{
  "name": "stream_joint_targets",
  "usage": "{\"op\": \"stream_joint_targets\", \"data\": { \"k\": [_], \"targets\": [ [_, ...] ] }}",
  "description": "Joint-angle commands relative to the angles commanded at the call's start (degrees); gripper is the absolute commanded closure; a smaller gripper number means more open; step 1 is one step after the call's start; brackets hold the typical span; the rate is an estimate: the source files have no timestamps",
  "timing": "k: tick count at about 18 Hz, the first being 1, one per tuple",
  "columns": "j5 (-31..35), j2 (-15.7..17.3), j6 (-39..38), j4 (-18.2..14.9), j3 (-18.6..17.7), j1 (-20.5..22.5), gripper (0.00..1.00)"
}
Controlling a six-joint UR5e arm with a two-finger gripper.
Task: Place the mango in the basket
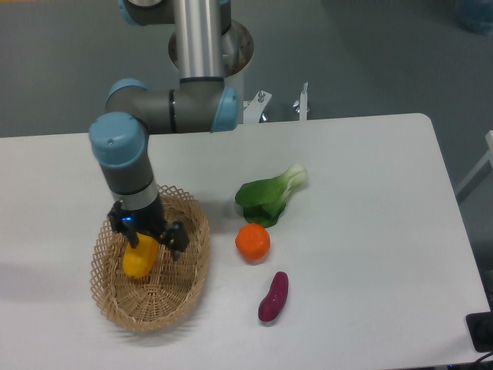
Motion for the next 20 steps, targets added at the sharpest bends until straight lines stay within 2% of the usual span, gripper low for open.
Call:
{"op": "stream_joint_targets", "data": {
  "k": [2, 3, 6, 10, 12, 16, 20],
  "targets": [
    [-0.1, 0.1, 2.5, -6.6, 3.9, 2.6, 0.0],
    [-0.2, 0.0, 3.4, -8.6, 5.3, 3.5, 0.0],
    [-0.2, 0.1, 7.3, -13.2, 8.5, 6.1, 0.0],
    [-0.5, 1.6, 11.3, -17.7, 12.6, 9.7, 0.0],
    [-1.8, 2.9, 12.4, -21.7, 14.7, 11.7, 0.0],
    [-2.8, 5.0, 20.8, -30.3, 18.5, 16.1, 0.0],
    [-3.5, 6.6, 29.5, -31.5, 18.2, 18.0, 0.0]
  ]
}}
